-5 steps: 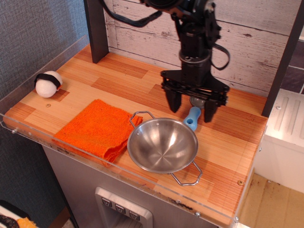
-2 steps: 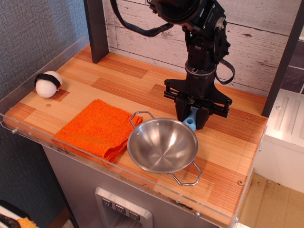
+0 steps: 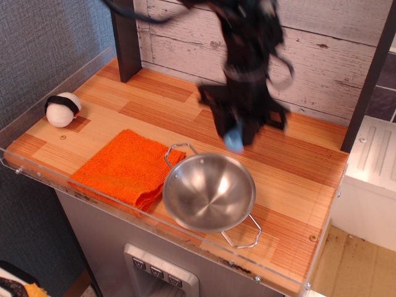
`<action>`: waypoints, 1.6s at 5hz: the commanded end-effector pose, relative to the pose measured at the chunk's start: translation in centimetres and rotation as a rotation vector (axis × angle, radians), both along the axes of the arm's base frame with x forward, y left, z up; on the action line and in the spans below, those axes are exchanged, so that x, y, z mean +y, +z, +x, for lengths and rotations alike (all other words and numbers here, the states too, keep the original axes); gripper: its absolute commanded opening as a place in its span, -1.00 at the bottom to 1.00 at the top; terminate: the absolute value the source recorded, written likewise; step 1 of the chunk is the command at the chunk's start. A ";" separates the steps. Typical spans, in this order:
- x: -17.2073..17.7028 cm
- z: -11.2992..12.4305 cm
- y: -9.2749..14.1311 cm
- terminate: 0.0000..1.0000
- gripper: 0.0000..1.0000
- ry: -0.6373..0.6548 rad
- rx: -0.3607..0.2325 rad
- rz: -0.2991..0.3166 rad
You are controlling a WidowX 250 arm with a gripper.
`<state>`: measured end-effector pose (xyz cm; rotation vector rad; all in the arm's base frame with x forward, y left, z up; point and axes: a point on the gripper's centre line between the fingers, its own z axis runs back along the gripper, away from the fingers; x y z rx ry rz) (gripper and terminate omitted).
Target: Place the spoon on the cloth.
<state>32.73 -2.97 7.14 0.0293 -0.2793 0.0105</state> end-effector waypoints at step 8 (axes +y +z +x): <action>10.1 -9.1 1.1 -1.00 -1.00 -0.167 0.135 0.091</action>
